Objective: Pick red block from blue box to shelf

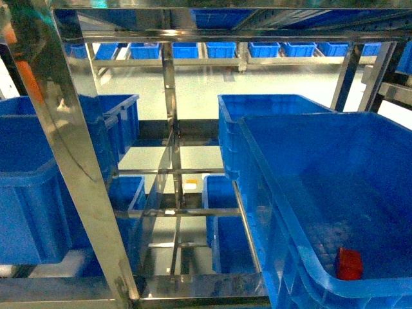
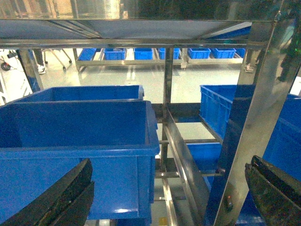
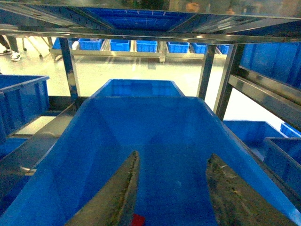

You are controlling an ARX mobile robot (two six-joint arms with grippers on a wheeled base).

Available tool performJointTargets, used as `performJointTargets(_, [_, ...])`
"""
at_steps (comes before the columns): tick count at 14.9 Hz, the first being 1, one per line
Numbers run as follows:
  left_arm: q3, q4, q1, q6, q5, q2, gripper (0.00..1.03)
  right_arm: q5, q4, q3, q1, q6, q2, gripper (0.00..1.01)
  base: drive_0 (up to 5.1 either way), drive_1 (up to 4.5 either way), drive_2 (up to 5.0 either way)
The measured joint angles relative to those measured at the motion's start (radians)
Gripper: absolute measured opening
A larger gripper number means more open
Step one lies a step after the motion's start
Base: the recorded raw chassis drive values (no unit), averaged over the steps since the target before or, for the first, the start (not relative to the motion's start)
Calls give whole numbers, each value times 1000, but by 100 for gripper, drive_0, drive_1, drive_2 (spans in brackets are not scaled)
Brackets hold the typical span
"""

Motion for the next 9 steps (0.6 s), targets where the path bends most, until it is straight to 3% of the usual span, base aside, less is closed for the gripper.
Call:
performJointTargets(2, [0,0,0,0,0,0,98,-33,-96,-19,-27,7,-119,24,0,0,0])
performJointTargets(3, [0,0,0,0,0,0,98,-77,-147,-27,-60,8,-175,11,0,0,0])
performJointTargets(4, [0,0,0,0,0,0,98,-110,-171,-30,-94,8,-200,5,0,0,0])
performJointTargets(7, [0,0,0,0,0,0,98,-121,-238,-31,-134,15,-283,2,0,0,0])
performJointTargets(9, [0,0,0,0,0,0,98,-132,-320,-31,-127,15,-371,2,0,0,0])
